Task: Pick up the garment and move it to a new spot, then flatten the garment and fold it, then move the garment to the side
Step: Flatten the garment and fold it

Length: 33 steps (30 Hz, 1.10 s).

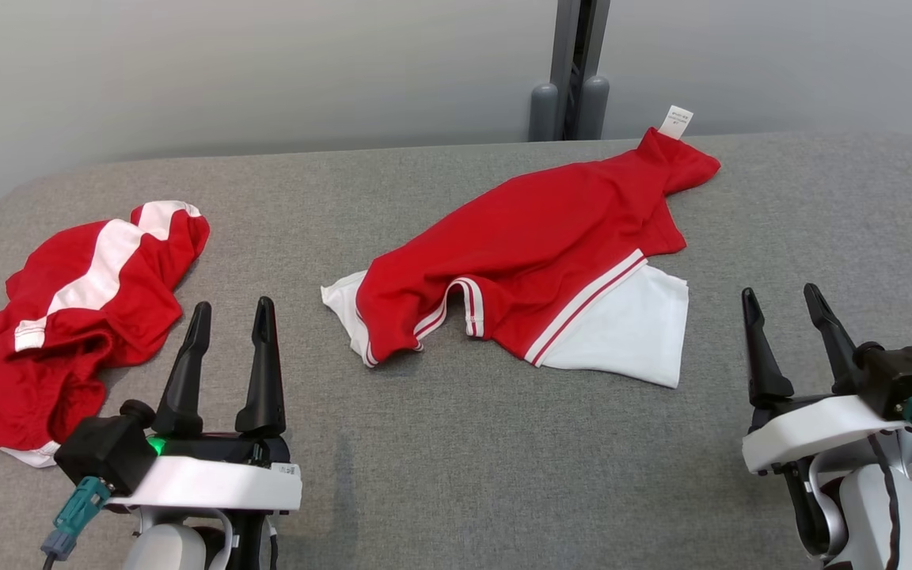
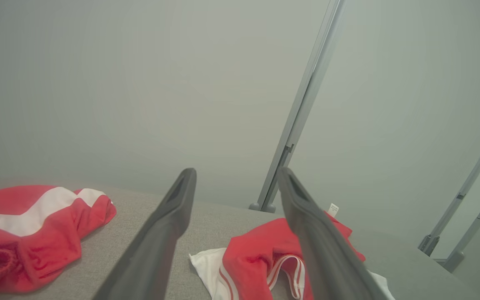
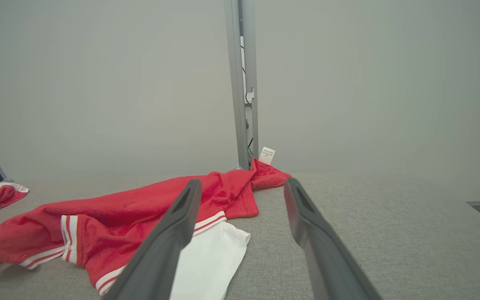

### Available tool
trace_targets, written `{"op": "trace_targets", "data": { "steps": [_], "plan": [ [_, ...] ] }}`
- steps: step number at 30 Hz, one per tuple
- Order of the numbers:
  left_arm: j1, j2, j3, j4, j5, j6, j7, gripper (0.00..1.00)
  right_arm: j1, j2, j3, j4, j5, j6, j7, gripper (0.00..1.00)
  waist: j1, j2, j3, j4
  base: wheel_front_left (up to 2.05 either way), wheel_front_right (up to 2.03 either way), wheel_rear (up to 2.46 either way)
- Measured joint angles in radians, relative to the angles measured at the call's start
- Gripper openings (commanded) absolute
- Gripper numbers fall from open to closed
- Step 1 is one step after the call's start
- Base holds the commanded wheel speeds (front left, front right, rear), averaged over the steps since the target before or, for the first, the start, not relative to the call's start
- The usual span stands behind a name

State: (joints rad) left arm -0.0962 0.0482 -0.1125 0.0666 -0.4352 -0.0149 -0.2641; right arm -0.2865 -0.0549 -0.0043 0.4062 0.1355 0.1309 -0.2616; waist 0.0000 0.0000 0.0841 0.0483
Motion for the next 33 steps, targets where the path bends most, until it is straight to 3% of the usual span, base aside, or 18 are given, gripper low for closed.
{"op": "trace_targets", "data": {
  "steps": [5, 22, 24, 25, 26, 27, 33],
  "plan": [
    [-0.010, 0.001, -0.006, 0.003, 0.003, -0.006, 0.000, 1.00, -0.004, 0.003, -0.029, 0.047, 0.067, 0.000, 0.000, 1.00, 0.0000, 0.0000, 0.013, 0.010, 0.00, 0.00, 0.00],
    [-0.056, 0.000, -0.033, 0.021, 0.027, -0.022, 0.000, 1.00, -0.193, 0.008, 0.052, 0.511, 0.196, 0.000, 0.076, 1.00, 0.0000, 0.0000, 0.077, 0.094, 0.00, 0.00, 0.00],
    [-0.056, 0.001, -0.034, 0.022, 0.027, -0.022, 0.000, 1.00, -0.215, 0.007, 0.073, 0.544, 0.231, 0.000, 0.079, 0.44, 0.0000, 0.0000, 0.082, 0.102, 0.00, 0.00, 0.00],
    [-0.056, 0.000, -0.035, 0.022, 0.027, -0.022, 0.000, 1.00, -0.222, 0.007, 0.083, 0.556, 0.247, 0.000, 0.084, 0.35, 0.0000, 0.0000, 0.083, 0.105, 0.00, 0.00, 0.00],
    [-0.056, 0.000, -0.037, 0.022, 0.027, -0.022, 0.000, 1.00, -0.228, 0.007, 0.096, 0.566, 0.260, 0.000, 0.084, 0.11, 0.0000, 0.0000, 0.084, 0.108, 0.00, 0.00, 0.00],
    [-0.056, 0.000, -0.039, 0.022, 0.027, -0.022, 0.000, 1.00, -0.234, 0.006, 0.103, 0.574, 0.279, 0.000, 0.081, 0.00, 0.0000, 0.0000, 0.085, 0.111, 0.00, 0.00, 0.00],
    [-0.056, 0.000, -0.034, 0.024, 0.022, -0.020, 0.000, 1.00, -0.256, 0.008, 0.102, 0.597, 0.304, 0.000, 0.031, 0.00, 0.0000, 0.0000, 0.076, 0.117, 0.00, 0.00, 0.00]
  ]
}}
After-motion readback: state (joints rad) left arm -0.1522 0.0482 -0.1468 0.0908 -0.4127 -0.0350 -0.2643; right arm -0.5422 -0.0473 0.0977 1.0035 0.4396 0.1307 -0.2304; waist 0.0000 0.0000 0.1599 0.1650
